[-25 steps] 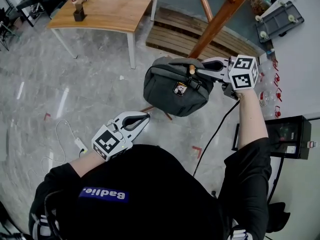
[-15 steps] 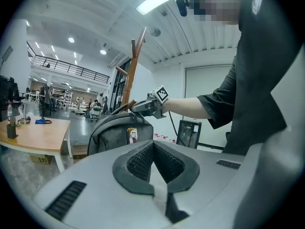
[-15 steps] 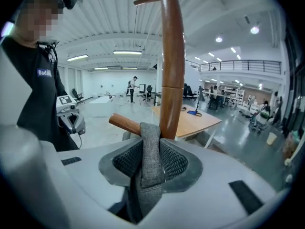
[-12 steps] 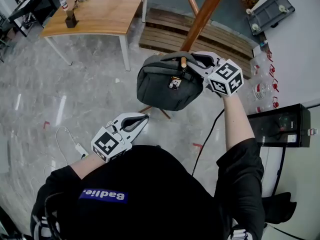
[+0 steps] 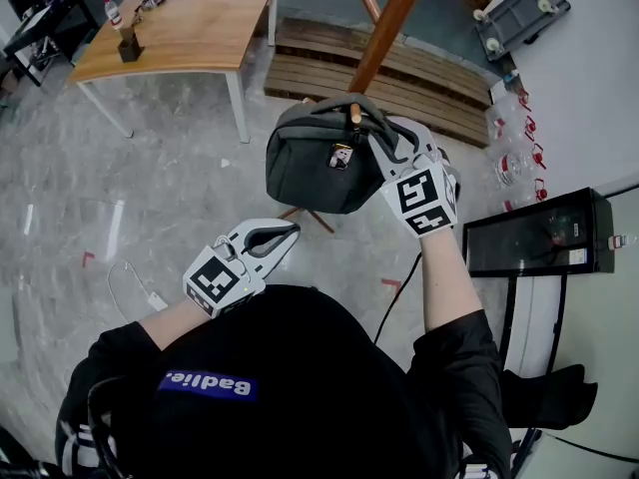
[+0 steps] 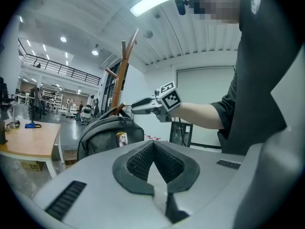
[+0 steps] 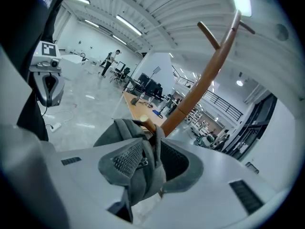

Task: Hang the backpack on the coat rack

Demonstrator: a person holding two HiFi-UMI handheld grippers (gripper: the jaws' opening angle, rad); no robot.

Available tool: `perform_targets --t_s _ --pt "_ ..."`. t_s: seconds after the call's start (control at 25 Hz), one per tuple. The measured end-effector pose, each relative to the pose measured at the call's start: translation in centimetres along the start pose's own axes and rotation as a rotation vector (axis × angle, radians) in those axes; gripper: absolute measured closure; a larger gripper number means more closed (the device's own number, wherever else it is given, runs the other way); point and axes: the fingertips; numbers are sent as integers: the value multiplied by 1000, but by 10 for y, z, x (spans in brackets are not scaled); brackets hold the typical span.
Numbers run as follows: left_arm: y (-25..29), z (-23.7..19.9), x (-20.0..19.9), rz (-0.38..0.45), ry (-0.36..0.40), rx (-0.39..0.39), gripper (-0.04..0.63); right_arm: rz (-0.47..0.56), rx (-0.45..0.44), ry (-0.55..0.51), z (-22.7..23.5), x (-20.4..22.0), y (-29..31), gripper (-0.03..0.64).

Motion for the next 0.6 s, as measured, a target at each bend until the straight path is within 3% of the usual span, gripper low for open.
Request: perform_targets --t_s 0.4,0.6 --pt "8 9 -11 15 16 58 589 148 53 324 -96 -21 -63 514" --pt "9 12 -9 13 23 75 589 229 12 385 -144 -22 -75 514"
Point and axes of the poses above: the fingertips, and each gripper's own axes: y forward along the fingers, z to its right, x out of its underside, and after that the axes turned 6 degrees about z, right-handed
